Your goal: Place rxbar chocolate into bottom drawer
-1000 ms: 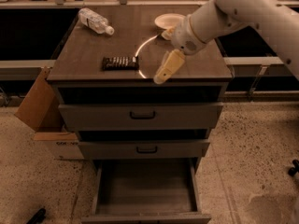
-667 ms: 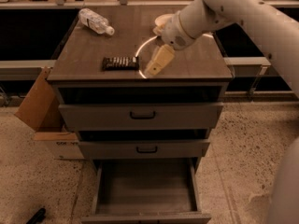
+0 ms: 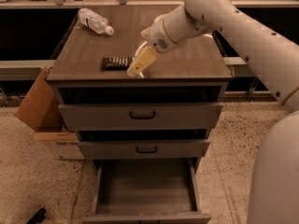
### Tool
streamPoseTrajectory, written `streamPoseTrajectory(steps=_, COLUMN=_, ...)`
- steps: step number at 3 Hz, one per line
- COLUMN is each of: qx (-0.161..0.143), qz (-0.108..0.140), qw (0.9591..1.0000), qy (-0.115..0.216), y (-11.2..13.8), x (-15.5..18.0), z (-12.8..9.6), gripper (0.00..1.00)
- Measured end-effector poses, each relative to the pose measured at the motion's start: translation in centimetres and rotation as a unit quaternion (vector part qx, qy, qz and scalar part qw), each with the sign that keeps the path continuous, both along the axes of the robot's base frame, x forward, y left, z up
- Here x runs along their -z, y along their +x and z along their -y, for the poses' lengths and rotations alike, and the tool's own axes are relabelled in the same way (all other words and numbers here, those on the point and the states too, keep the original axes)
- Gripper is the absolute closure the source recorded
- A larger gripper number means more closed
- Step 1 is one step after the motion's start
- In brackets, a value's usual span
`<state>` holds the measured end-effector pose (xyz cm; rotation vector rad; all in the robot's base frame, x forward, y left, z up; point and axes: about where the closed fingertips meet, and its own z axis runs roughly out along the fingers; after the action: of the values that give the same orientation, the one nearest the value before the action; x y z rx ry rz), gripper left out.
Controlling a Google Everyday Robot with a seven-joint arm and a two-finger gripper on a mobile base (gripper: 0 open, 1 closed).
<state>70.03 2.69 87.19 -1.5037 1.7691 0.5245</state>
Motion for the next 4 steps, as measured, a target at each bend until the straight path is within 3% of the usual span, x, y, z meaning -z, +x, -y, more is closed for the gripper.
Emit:
streamPoseTrajectory(steps=2, qx=0.014, qz=-0.03, qw=0.9986, qy=0.04, y=1.8, x=1.9, z=-3.2, gripper=0.0)
streamPoseTrajectory(steps=4, qx=0.027, qz=-0.046, qw=0.9975, qy=0.046, y=3.5, x=3.4, z=-4.3, gripper=0.0)
